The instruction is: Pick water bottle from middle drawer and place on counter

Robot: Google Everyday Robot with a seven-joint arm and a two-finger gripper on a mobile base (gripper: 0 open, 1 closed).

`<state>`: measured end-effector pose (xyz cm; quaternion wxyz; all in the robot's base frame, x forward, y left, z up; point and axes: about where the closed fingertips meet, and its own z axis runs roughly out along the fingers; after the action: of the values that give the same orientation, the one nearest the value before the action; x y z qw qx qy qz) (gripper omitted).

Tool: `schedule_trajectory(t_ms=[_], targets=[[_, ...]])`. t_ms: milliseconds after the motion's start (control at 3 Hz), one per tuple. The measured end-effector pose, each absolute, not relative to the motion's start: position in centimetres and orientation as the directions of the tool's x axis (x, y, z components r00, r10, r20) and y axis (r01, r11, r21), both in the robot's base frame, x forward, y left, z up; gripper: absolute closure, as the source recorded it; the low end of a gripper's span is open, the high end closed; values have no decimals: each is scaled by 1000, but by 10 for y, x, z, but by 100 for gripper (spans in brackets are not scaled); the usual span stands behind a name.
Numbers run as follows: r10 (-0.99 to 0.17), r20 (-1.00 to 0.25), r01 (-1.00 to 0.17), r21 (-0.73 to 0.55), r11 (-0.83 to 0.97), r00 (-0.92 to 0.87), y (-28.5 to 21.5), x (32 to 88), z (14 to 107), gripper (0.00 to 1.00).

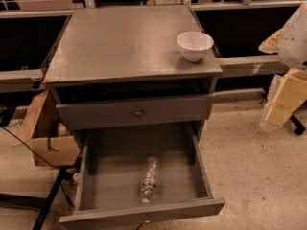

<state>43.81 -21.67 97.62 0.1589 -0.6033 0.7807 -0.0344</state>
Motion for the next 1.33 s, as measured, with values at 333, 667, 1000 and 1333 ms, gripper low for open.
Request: schedule_trajectory(t_ms=[333, 667, 1000, 1333], targets=[[-952, -208, -931, -241, 274, -227, -216, 439, 975, 0], [-916, -223, -918, -146, 369, -333, -208, 451, 946, 0], [-850, -244, -876, -4, 483, -467, -179, 469, 887, 0], [-701, -277, -753, 190, 631, -657, -120, 472, 795, 0]])
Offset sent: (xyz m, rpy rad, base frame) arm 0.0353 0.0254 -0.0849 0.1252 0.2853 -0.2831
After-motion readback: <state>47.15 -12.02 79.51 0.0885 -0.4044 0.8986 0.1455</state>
